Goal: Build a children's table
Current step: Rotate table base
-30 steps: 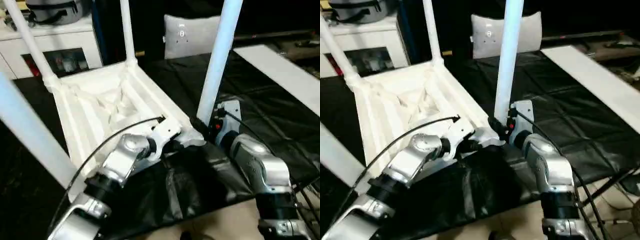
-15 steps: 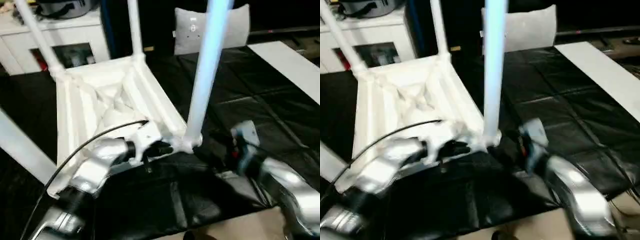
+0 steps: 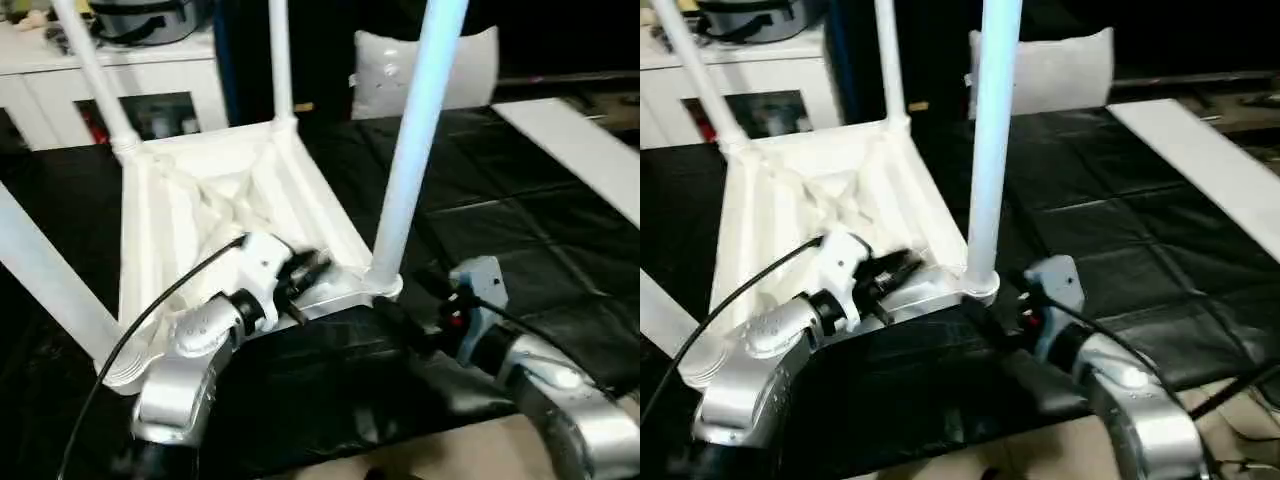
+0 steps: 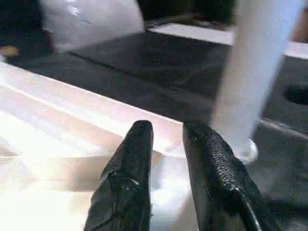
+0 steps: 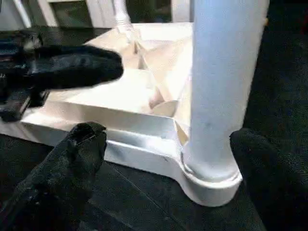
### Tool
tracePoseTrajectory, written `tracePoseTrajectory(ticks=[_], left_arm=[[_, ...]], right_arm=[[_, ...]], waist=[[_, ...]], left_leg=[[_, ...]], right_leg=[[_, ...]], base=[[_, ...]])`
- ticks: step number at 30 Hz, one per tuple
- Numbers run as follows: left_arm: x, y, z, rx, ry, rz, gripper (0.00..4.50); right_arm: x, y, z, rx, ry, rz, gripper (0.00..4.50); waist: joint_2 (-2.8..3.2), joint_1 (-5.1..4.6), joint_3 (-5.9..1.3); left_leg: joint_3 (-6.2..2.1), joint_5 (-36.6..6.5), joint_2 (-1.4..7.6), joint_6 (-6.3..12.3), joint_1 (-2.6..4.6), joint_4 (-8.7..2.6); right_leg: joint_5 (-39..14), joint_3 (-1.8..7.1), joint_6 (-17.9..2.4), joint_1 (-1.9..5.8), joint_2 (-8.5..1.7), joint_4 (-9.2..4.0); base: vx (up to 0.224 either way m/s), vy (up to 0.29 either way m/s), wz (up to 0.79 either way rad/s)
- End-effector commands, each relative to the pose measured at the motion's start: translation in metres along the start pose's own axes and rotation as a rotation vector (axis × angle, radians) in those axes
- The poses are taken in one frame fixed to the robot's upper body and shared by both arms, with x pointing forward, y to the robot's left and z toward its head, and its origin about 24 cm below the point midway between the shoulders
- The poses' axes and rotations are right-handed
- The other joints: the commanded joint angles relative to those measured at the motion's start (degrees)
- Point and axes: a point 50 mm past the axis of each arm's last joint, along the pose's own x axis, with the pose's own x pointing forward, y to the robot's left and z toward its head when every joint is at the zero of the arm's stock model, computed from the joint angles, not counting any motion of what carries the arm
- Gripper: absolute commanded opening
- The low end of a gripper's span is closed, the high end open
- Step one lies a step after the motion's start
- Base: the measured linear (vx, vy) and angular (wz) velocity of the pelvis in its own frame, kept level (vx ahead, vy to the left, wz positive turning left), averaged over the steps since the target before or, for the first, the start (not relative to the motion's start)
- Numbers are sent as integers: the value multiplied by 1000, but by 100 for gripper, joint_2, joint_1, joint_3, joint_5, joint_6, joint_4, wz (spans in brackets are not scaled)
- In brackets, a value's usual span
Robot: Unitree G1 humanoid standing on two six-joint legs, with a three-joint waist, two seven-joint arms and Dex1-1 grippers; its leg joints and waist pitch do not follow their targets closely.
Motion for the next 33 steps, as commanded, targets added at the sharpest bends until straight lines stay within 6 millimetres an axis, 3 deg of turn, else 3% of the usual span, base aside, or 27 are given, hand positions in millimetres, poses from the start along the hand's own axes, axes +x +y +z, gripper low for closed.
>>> tracePoseTrajectory(ticks=[1, 2, 3, 5, 7, 8, 10, 11, 12, 13, 14, 15, 16, 17, 18, 20, 21, 22, 24, 25, 26, 27, 28, 29, 31, 32, 33], left_arm=[[-4, 5, 3, 7, -8, 61, 120], [-4, 5, 3, 7, -8, 61, 120], [-5, 6, 3, 16, 6, 71, 120], [-7, 6, 1, 32, 36, 95, 120], [-9, 7, 0, 35, 40, 116, 120], [-10, 7, 0, 25, 37, 144, 120], [-13, 8, 0, 20, 35, 172, 120], [-13, 9, 0, 22, 34, 175, 120], [-15, 9, 0, 27, 31, 191, 120], [-16, 10, 0, 34, 37, 202, 120], [-16, 10, 0, 34, 37, 202, 120], [-16, 11, -1, 41, 46, 216, 120], [-16, 12, 0, 52, 51, 225, 120], [-16, 12, 0, 58, 51, 230, 120], [-16, 12, 0, 62, 51, 235, 120], [-17, 12, -1, 40, 55, 247, 120], [-19, 12, -1, 12, 43, 258, 120], [-20, 12, 0, -7, 34, 265, 120], [-24, 11, 0, -25, 20, 248, 150], [-27, 10, 0, -28, 10, 227, 155], [-28, 9, 1, -34, 2, 214, 155], [-32, 5, 2, -46, -14, 175, 158], [-34, 3, 2, -40, -12, 159, 169], [-35, 3, 2, -36, -10, 153, 169], [-43, -1, -1, -36, 12, 87, 197], [-48, -3, -2, -27, 35, 43, 199], [-50, -3, -3, -25, 42, 34, 199]], right_arm=[[1, -2, 2, -21, -8, -21, 450], [1, -2, 2, -21, -8, -21, 450], [2, -3, 2, -19, -6, -32, 450], [2, -5, 3, -10, -13, -30, 450], [2, -5, 4, -1, -28, -14, 450], [1, -4, 6, -6, -42, 1, 450], [1, -5, 6, -16, -50, -4, 450], [1, -5, 6, -18, -50, -8, 450], [2, -5, 6, -31, -49, -18, 450], [3, -5, 4, -43, -37, -15, 450], [3, -5, 4, -43, -37, -15, 450], [4, -4, 3, -48, -26, -12, 450], [5, -5, 2, -40, -20, -16, 450], [5, -5, 2, -36, -17, -18, 450], [6, -5, 2, -41, -15, -19, 450], [6, -6, 3, -44, -21, -22, 450], [6, -7, 4, -37, -34, -26, 450], [5, -7, 4, -31, -43, -30, 450], [5, -8, 4, -36, -37, -11, 450], [4, -8, 3, -28, -28, 11, 450], [4, -8, 4, -28, -28, 21, 450], [4, -8, 4, -15, -32, 41, 450], [4, -8, 4, -5, -31, 48, 450], [4, -7, 4, 0, -31, 50, 450], [7, -9, 7, -22, -39, 56, 450], [11, -11, 10, -45, -53, 57, 450], [12, -12, 11, -53, -57, 57, 450]], waist=[[-78, -51, -247], [-78, -51, -247], [-12, 58, -453], [-39, 81, -649], [3, 107, -742], [-9, 114, -698], [21, 61, -462], [93, 96, -299], [85, 634, -132], [-57, 769, -139], [-57, 769, -139], [-391, 657, -211], [-413, 758, -210], [-405, 923, -269], [-262, 937, -324], [-111, 761, -339], [219, 535, -421], [218, 484, -381], [71, 463, -302], [-150, 521, -186], [-293, 635, -162], [-516, 723, -221], [-492, 813, -207], [-435, 834, -311], [-379, 723, -334], [-235, 753, -382], [-231, 724, -361]], left_leg=[[68, -1854, -140, 241, -156, -229], [68, -1854, -140, 241, -156, -229], [35, -78, -106, 658, -472, -188], [34, 1468, -184, 1150, -654, -82], [22, 1766, -135, 1709, -729, -49], [34, 1240, -81, 1786, -723, -81], [-23, -2238, 245, 1056, -512, -351], [-235, -3892, 636, 651, -581, -883], [90, -4891, 752, 364, -890, -1246], [384, -4404, 707, 504, -648, -1007], [384, -4404, 707, 504, -648, -1007], [290, -1423, -149, 205, 20, 847], [155, -657, -189, 331, -323, 793], [-46, -157, -72, 337, -553, 388], [-127, -303, -66, 379, -385, 37], [-414, -1091, 70, 660, -438, -217], [-1075, -1916, 753, 1136, -163, -642], [-1135, -2167, 815, 1205, -192, -712], [-839, -2483, 868, 1149, -276, -832], [-536, -2544, 439, 839, -484, -582], [-213, -2171, -93, 464, -454, -61], [73, -480, -353, 262, -336, 719], [18, -183, -352, 287, -655, 544], [-28, -269, -246, 300, -624, 171], [-87, -135, -94, 520, -486, -165], [-113, -311, -11, 566, -387, -230], [-94, -382, 1, 586, -369, -243]], right_leg=[[-3969, 40, 527, 87, -409, -825], [-3969, 40, 527, 87, -409, -825], [-2070, 79, 199, 120, -316, -651], [-130, 80, -382, -82, -166, -386], [10, 40, -526, -164, -76, -313], [-608, 50, -459, -165, -104, -384], [-3598, 29, 336, -173, -123, -380], [-3519, 171, 565, 41, 15, 238], [-2130, 474, -3, 195, 94, 1359], [-2800, 1056, 102, 88, 69, 1652], [-2800, 1056, 102, 88, 69, 1652], [-7271, 1589, 930, -794, -529, -286], [-7195, 1852, 875, -448, -509, -265], [-5865, 1429, 726, -94, -615, 52], [-3765, 921, -52, -38, -354, 252], [-2799, 603, -724, 32, -49, 380], [-1866, 536, -1262, -31, 116, 843], [-1672, 566, -1174, -50, 132, 1019], [-1368, 842, -845, 0, -9, 1064], [-1942, 1217, -718, 80, -281, 530], [-3752, 1172, -275, -35, -401, 2], [-6315, 1186, 832, -203, -613, -448], [-6063, 1293, 1357, 34, -589, -296], [-4751, 1216, 1302, 152, -442, -111], [-2457, 954, 685, 181, -144, 4], [-2184, 927, 602, 208, -199, -62], [-2189, 911, 505, 178, -191, -94]], base=[[0, 0, 0], [0, 0, 0], [0, 0, 0], [0, 0, 0], [-65, 17, 0], [-75, 16, -2], [-37, -7, -2], [-111, -69, 2], [-112, -121, 22], [-81, -104, 23], [31, -173, 33], [22, -160, 9], [22, -160, 9], [32, -63, 15], [4, -43, 56], [-22, -46, 62], [-22, -55, 58], [-22, -55, 58], [-22, -109, 20], [-33, -133, 5], [-78, -142, -10], [-30, -104, -16], [-30, -104, -16], [16, -68, -7], [-8, -51, 0], [0, 0, 0], [0, 0, 0]])
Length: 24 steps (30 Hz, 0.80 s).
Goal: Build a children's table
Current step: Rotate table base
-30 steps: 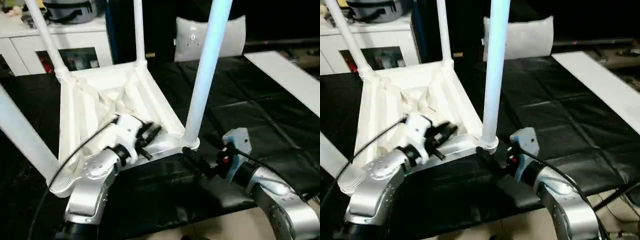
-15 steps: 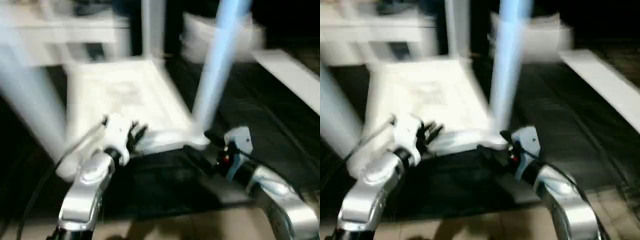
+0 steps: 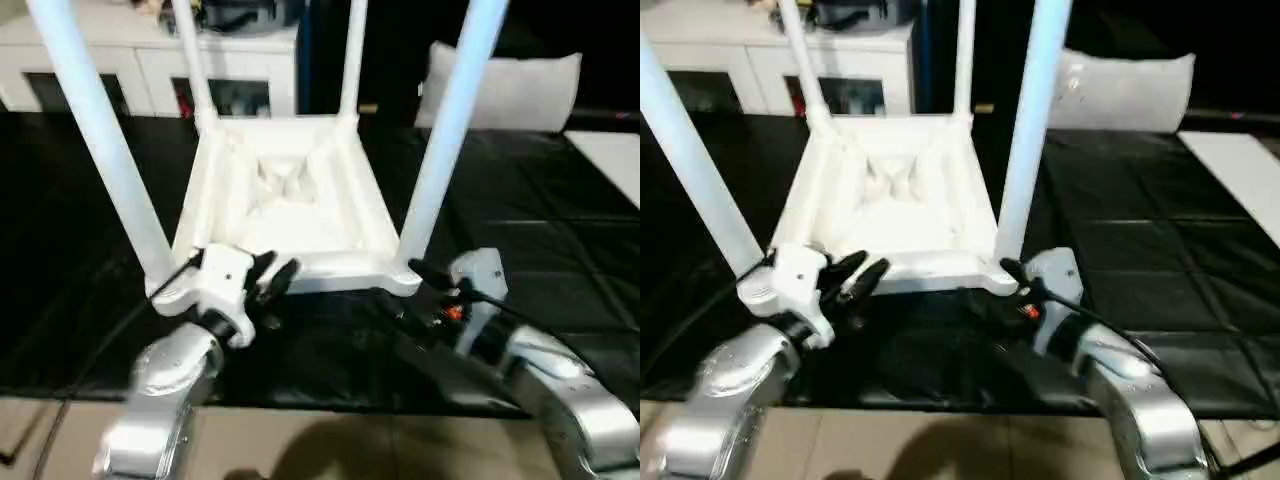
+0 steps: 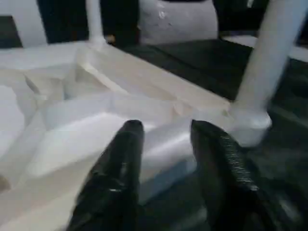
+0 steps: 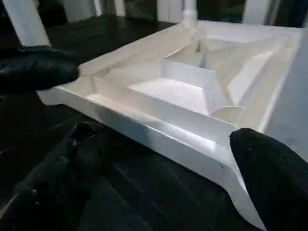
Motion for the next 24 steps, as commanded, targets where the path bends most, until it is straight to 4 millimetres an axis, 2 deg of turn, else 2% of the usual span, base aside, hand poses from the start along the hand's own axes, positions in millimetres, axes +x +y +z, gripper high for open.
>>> tracePoseTrajectory(ticks=[1, 2, 3, 4, 5, 6, 7, 8, 10, 11, 12, 13, 15, 16, 17, 18, 19, 20, 24], left_arm=[[-5, -2, 1, -6, 16, -49, 235], [-6, -2, 0, -8, 23, -62, 235], [-6, -2, 0, -8, 23, -62, 241], [-12, 1, -1, -12, 36, -75, 243], [-16, 2, -1, -19, 40, -85, 252], [-21, 3, 0, -22, 43, -97, 252], [-24, 4, 0, -26, 44, -105, 252], [-27, 5, 0, -27, 45, -111, 269], [-34, 12, 2, -31, 41, -98, 279], [-42, 21, 5, -33, 25, -81, 285], [-44, 22, 6, -33, 24, -79, 288], [-49, 25, 7, -41, 29, -100, 299], [-59, 27, 6, -55, 62, -146, 320], [-64, 28, 5, -59, 81, -166, 324], [-73, 32, 2, -72, 114, -198, 324], [-79, 34, 0, -84, 137, -217, 340], [-88, 42, -5, -108, 167, -229, 355], [-95, 51, -9, -124, 183, -232, 364], [-110, 93, -25, -112, 172, -137, 386]], right_arm=[[5, -4, 9, -37, -38, 6, 450], [7, -5, 10, -35, -49, 5, 450], [7, -5, 10, -35, -49, 5, 450], [10, -6, 13, -29, -55, 32, 450], [12, -7, 14, -28, -50, 42, 450], [15, -8, 14, -27, -35, 50, 450], [17, -9, 14, -29, -28, 52, 450], [20, -10, 14, -30, -22, 52, 450], [28, -14, 17, -34, -42, 18, 450], [36, -20, 20, -27, -66, -44, 450], [37, -21, 20, -26, -69, -59, 450], [39, -27, 20, -21, -76, -116, 450], [39, -37, 19, -25, -81, -205, 450], [38, -42, 18, -28, -82, -243, 450], [36, -48, 18, -26, -85, -287, 450], [34, -52, 18, -24, -87, -322, 450], [31, -59, 18, -20, -92, -373, 450], [29, -65, 17, -18, -94, -414, 450], [20, -78, 17, -24, -98, -509, 450]], waist=[[36, 15, -206], [26, -8, -202], [40, -10, -202], [72, -23, -207], [18, -53, -210], [36, -46, -227], [51, -57, -252], [33, -79, -230], [31, -79, -236], [-15, -89, -223], [3, -93, -218], [6, -86, -203], [10, -88, -196], [17, -98, -187], [-5, -87, -176], [4, -84, -175], [19, -88, -163], [7, -48, -148], [14, -43, -147]], left_leg=[[-9, -697, 268, 437, -18, -378], [-19, -835, 302, 410, 8, -433], [-27, -897, 336, 394, 39, -453], [-48, -1011, 401, 400, 89, -499], [-72, -1050, 455, 412, 79, -547], [-80, -978, 462, 407, 76, -549], [-77, -785, 470, 411, 70, -546], [-54, -674, 456, 439, 56, -552], [-23, -631, 424, 445, 71, -536], [0, -618, 411, 432, 59, -544], [4, -648, 399, 407, 60, -545], [25, -729, 397, 350, 97, -546], [32, -736, 402, 308, 98, -556], [35, -815, 407, 269, 118, -573], [48, -881, 397, 238, 145, -576], [52, -919, 390, 224, 152, -581], [68, -1075, 389, 194, 171, -596], [86, -1148, 379, 189, 220, -590], [79, -1213, 345, 174, 205, -626]], right_leg=[[-1748, 442, 605, 306, -728, -893], [-1903, 419, 497, 344, -733, -924], [-1923, 429, 421, 330, -752, -926], [-1836, 435, 217, 321, -766, -927], [-1625, 449, 11, 369, -804, -898], [-1424, 460, -91, 389, -822, -848], [-969, 478, -277, 391, -829, -778], [-708, 491, -351, 386, -818, -754], [-641, 507, -467, 392, -856, -742], [-701, 511, -505, 392, -865, -749], [-801, 511, -539, 378, -874, -742], [-1070, 526, -477, 362, -876, -775], [-1078, 536, -452, 363, -861, -778], [-1118, 540, -458, 344, -852, -771], [-1165, 553, -443, 324, -847, -761], [-1214, 559, -438, 317, -842, -757], [-1360, 564, -397, 302, -818, -774], [-1488, 584, -350, 254, -827, -811], [-1655, 585, -160, 290, -819, -845]], base=[[0, 0, 0], [0, 0, 0], [0, 0, 0], [0, 0, 0], [31, 57, 0], [38, 59, -3], [38, 59, -3], [26, 54, -2], [0, 0, 0], [0, 0, 0], [0, 0, 0], [0, 0, 0], [0, 0, 0], [0, 0, 0], [0, 0, 0], [0, 0, 0], [0, 0, 0], [0, 0, 0], [0, 0, 0]])
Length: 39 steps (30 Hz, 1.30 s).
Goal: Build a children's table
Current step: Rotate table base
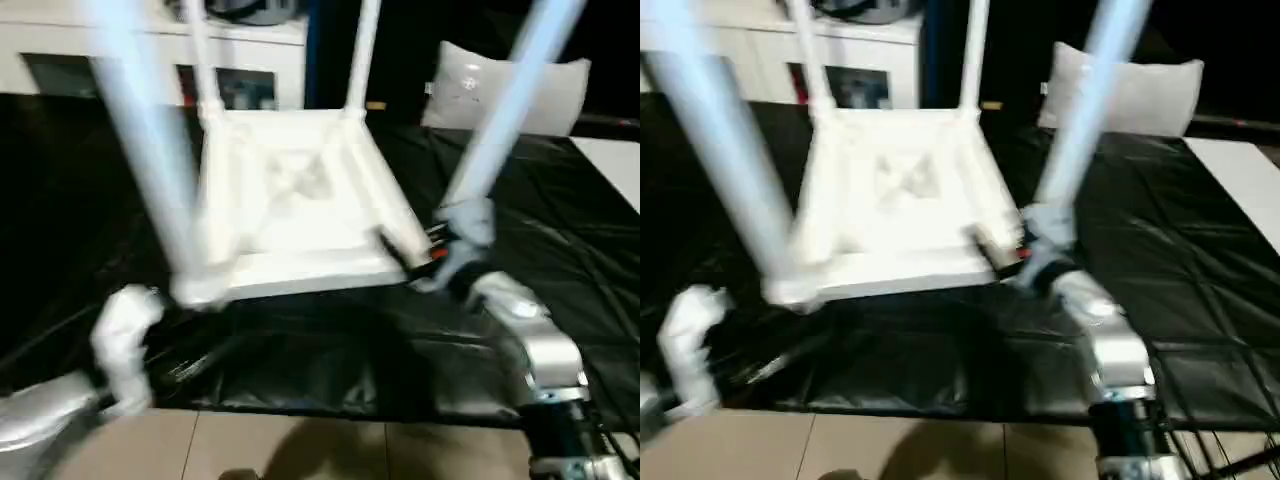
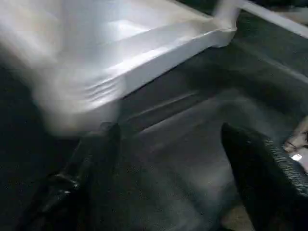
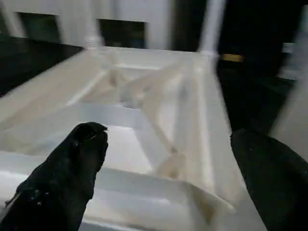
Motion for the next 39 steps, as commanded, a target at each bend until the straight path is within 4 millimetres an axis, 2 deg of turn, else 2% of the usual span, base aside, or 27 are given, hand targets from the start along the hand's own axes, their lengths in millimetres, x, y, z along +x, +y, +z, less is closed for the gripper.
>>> tracePoseTrajectory(ticks=[1, 2, 3, 4, 5, 7, 9, 10, 12, 13, 17, 19, 20, 21, 22, 27, 29, 31, 33, 34, 39], left_arm=[[-8, 23, -2, 28, -39, 63, 400], [-10, 30, -4, 26, -49, 86, 407], [-11, 51, -6, 41, -83, 155, 408], [-11, 52, -4, 47, -95, 164, 410], [-10, 54, -2, 55, -113, 178, 410], [1, 49, 10, 103, -142, 175, 449], [7, 47, 14, 111, -155, 161, 448], [15, 43, 18, 115, -177, 116, 448], [34, 36, 30, 135, -223, 24, 449], [46, 32, 43, 154, -244, -19, 449], [67, 26, 68, 195, -250, -122, 449], [75, 24, 76, 216, -244, -147, 449], [78, 23, 78, 222, -241, -153, 449], [83, 22, 80, 233, -238, -166, 449], [88, 21, 82, 242, -232, -180, 449], [108, 18, 82, 261, -191, -223, 449], [117, 8, 81, 258, -173, -309, 449], [123, -4, 82, 257, -162, -397, 449], [127, -24, 87, 235, -171, -526, 449], [128, -30, 88, 228, -177, -559, 449], [137, -69, 96, 197, -234, -740, 449]], right_arm=[[-3, -19, 4, -27, -11, -106, 450], [-4, -21, 4, -33, -10, -121, 450], [-5, -24, -1, -34, 17, -127, 450], [-6, -24, -3, -38, 29, -120, 450], [-7, -23, -6, -43, 46, -111, 450], [-9, -17, -16, -53, 104, -49, 450], [-10, -14, -20, -54, 123, -25, 450], [-11, -9, -24, -46, 145, 18, 450], [-12, -1, -30, -47, 181, 83, 450], [-11, 2, -33, -52, 200, 103, 450], [-10, 4, -37, -50, 231, 108, 450], [-10, 4, -40, -71, 253, 106, 450], [-10, 3, -41, -79, 262, 103, 450], [-9, 3, -42, -83, 267, 103, 450], [-8, 3, -43, -81, 270, 100, 450], [-2, 5, -47, -74, 291, 107, 450], [2, 5, -52, -63, 308, 102, 450], [4, 3, -55, -64, 331, 92, 450], [4, -3, -59, -83, 364, 74, 450], [3, -5, -60, -87, 372, 69, 450], [-7, -18, -64, -99, 420, 27, 450]], waist=[[90, -27, -190], [93, -23, -217], [83, -30, -222], [92, -1, -230], [99, 7, -252], [87, -19, -258], [98, -5, -246], [52, -11, -242], [43, 6, -227], [54, 17, -227], [38, 3, -232], [35, -17, -238], [37, -22, -245], [68, -23, -248], [51, -26, -261], [62, -22, -281], [64, -13, -291], [36, -19, -305], [36, -7, -309], [11, 7, -309], [-29, -4, -284]], left_leg=[[-130, -1242, 375, 86, 91, -518], [-139, -1210, 394, 47, 99, -522], [-144, -1187, 414, 24, 91, -529], [-119, -1207, 390, 40, 135, -516], [-164, -1081, 451, 6, 82, -539], [-155, -1130, 494, -26, 78, -541], [-116, -1133, 478, -2, 87, -517], [-102, -1093, 467, 26, 64, -517], [-92, -1104, 456, 61, 61, -509], [-85, -1103, 450, 58, 72, -500], [-96, -1027, 448, 1, 65, -494], [-90, -943, 431, 8, 37, -484], [-81, -888, 424, 9, 45, -468], [-81, -860, 424, 3, 44, -463], [-72, -800, 422, 15, 55, -447], [-70, -582, 419, 81, 43, -431], [-68, -548, 440, 69, 43, -428], [-59, -474, 438, 72, 41, -420], [-51, -358, 453, 68, 44, -414], [-48, -285, 457, 84, 31, -414], [-21, -269, 435, 141, 1, -407]], right_leg=[[-1777, 496, -190, 152, -749, -601], [-1619, 502, -230, 165, -763, -559], [-1500, 503, -278, 179, -771, -533], [-1441, 512, -258, 147, -760, -545], [-1108, 514, -393, 211, -811, -473], [-809, 522, -605, 208, -831, -415], [-764, 537, -727, 197, -840, -431], [-797, 540, -750, 221, -844, -441], [-1059, 544, -698, 225, -855, -482], [-1211, 547, -664, 214, -853, -493], [-1316, 536, -648, 215, -836, -470], [-1324, 536, -627, 235, -828, -474], [-1292, 539, -639, 227, -833, -470], [-1251, 540, -651, 224, -829, -465], [-1146, 539, -676, 229, -823, -464], [-764, 530, -708, 235, -802, -427], [-681, 530, -788, 242, -831, -406], [-524, 533, -857, 253, -830, -382], [-286, 534, -967, 248, -841, -332], [-206, 530, -1014, 262, -843, -318], [-258, 534, -954, 280, -823, -333]], base=[[0, 0, 0], [0, 0, 0], [0, 0, 0], [0, 0, 0], [0, 0, 0], [0, 0, 0], [0, 0, 0], [0, 0, 0], [0, 0, 0], [0, 0, 0], [0, 0, 0], [0, 0, 0], [0, 0, 0], [0, 0, 0], [0, 0, 0], [0, 0, 0], [0, 0, 0], [0, 0, 0], [0, 0, 0], [0, 0, 0], [0, 0, 0]])
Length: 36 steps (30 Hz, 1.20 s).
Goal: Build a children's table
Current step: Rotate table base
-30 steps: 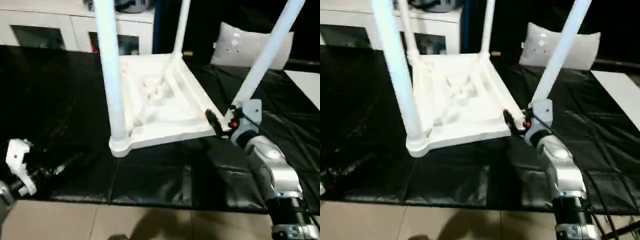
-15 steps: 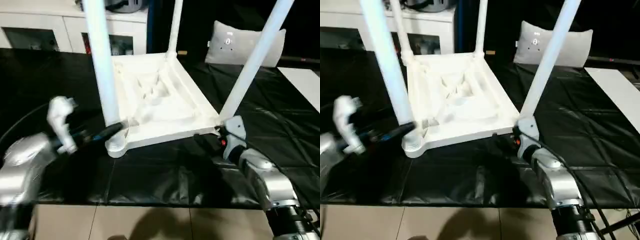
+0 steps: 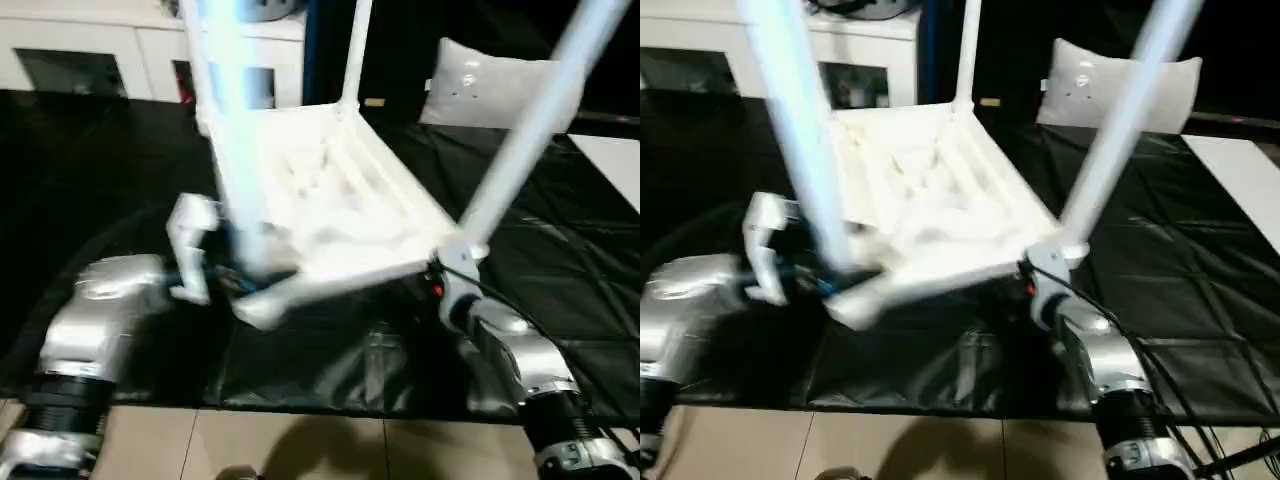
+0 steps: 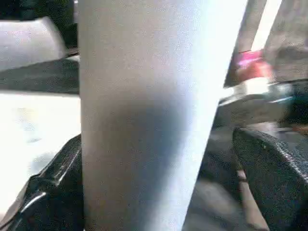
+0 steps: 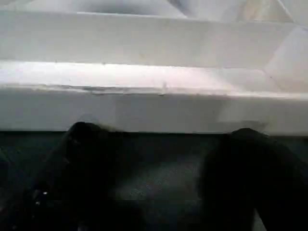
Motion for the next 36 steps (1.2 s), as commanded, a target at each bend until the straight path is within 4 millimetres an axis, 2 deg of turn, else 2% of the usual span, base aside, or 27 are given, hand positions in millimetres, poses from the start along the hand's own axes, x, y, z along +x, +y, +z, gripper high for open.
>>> tracePoseTrajectory(ticks=[1, 2, 3, 4, 5, 6, 7, 8, 11, 14, 15, 16, 18, 21, 24, 25, 27, 30, 31, 32, 36], left_arm=[[22, -16, 8, 7, -55, -123, 449], [26, -19, 9, 2, -69, -136, 449], [30, -22, 10, -7, -81, -156, 449], [30, -22, 10, -7, -81, -156, 449], [38, -27, 12, -19, -99, -183, 449], [43, -31, 13, -27, -110, -207, 449], [49, -35, 14, -37, -120, -232, 449], [57, -41, 15, -50, -136, -268, 449], [71, -53, 15, -76, -149, -339, 449], [81, -56, 15, -72, -151, -347, 449], [84, -55, 15, -67, -151, -344, 449], [87, -53, 15, -58, -150, -333, 449], [92, -47, 16, -36, -149, -286, 449], [96, -43, 16, -22, -147, -252, 449], [102, -37, 16, 15, -140, -177, 449], [107, -29, 14, 53, -126, -87, 449], [109, -26, 14, 68, -123, -49, 449], [109, -17, 12, 105, -103, 43, 449], [109, -17, 12, 105, -103, 43, 449], [105, -3, 8, 136, -49, 158, 449], [94, 9, 2, 175, 7, 215, 449]], right_arm=[[-5, -7, -3, -4, 15, -33, 450], [-6, -8, -4, 3, 14, -40, 450], [-6, -9, -6, 14, 11, -46, 450], [-6, -9, -6, 14, 11, -46, 450], [-5, -8, -5, 19, -9, -42, 450], [-3, -6, -4, 29, -24, -31, 450], [-1, -4, -2, 35, -39, -16, 450], [2, 1, 1, 34, -60, 12, 450], [9, 10, 9, 18, -76, 60, 450], [16, 19, 16, -7, -91, 117, 450], [17, 22, 18, -17, -94, 131, 450], [20, 25, 21, -30, -101, 151, 450], [24, 30, 26, -46, -108, 179, 450], [27, 32, 28, -55, -114, 188, 450], [30, 33, 32, -65, -123, 173, 450], [33, 33, 35, -67, -133, 163, 450], [33, 32, 35, -67, -134, 161, 450], [32, 26, 31, -62, -128, 126, 450], [32, 26, 31, -62, -128, 126, 450], [28, 16, 27, -53, -125, 82, 450], [18, 1, 22, -30, -130, 65, 450]], waist=[[20, 6, -323], [12, 13, -322], [54, 1, -318], [32, -10, -318], [80, -18, -311], [57, -52, -317], [101, -40, -312], [75, -65, -317], [83, -97, -319], [71, -144, -331], [48, -147, -332], [59, -151, -329], [45, -176, -315], [44, -182, -330], [55, -176, -336], [62, -177, -341], [60, -141, -360], [56, -128, -359], [57, -131, -353], [58, -126, -349], [63, -103, -341]], left_leg=[[-123, -319, 416, 128, 8, -394], [-116, -335, 411, 129, 4, -386], [-116, -388, 409, 121, 4, -388], [-123, -388, 409, 110, -3, -392], [-134, -417, 400, 106, -5, -394], [-113, -491, 395, 96, 4, -379], [-119, -509, 388, 90, 2, -374], [-115, -496, 388, 92, -8, -374], [-131, -481, 395, 114, -6, -377], [-130, -356, 389, 185, -27, -362], [-126, -330, 384, 198, -30, -358], [-125, -329, 379, 214, -32, -353], [-117, -357, 367, 250, -33, -349], [-125, -353, 380, 239, -26, -347], [-129, -309, 407, 255, -9, -350], [-125, -325, 412, 259, -4, -346], [-135, -250, 419, 265, -8, -339], [-132, -234, 411, 298, -11, -339], [-128, -285, 409, 297, -4, -340], [-129, -302, 406, 306, -9, -343], [-135, -436, 415, 268, 14, -350]], right_leg=[[-479, 471, -872, 331, -808, -378], [-608, 478, -821, 337, -813, -397], [-739, 473, -781, 327, -800, -428], [-771, 467, -761, 336, -789, -421], [-868, 463, -727, 326, -781, -429], [-977, 466, -713, 323, -778, -459], [-1025, 466, -717, 320, -785, -466], [-1025, 465, -703, 331, -765, -470], [-969, 449, -748, 332, -746, -464], [-697, 450, -829, 346, -741, -436], [-669, 450, -829, 352, -737, -438], [-706, 451, -831, 348, -744, -441], [-849, 448, -792, 343, -735, -475], [-916, 448, -742, 350, -739, -467], [-715, 448, -789, 332, -737, -441], [-635, 449, -830, 326, -733, -438], [-432, 458, -851, 352, -755, -397], [-307, 455, -860, 350, -755, -393], [-387, 450, -848, 341, -752, -404], [-456, 450, -817, 340, -744, -425], [-726, 449, -739, 335, -765, -446]], base=[[0, 0, 0], [0, 0, 0], [0, 0, 0], [0, 0, 0], [0, 0, 0], [0, 0, 0], [0, 0, 0], [0, 0, 0], [0, 0, 0], [0, 0, 0], [0, 0, 0], [0, 0, 0], [0, 0, 0], [0, 0, 0], [0, 0, 0], [0, 0, 0], [0, 0, 0], [0, 0, 0], [0, 0, 0], [0, 0, 0], [0, 0, 0]])
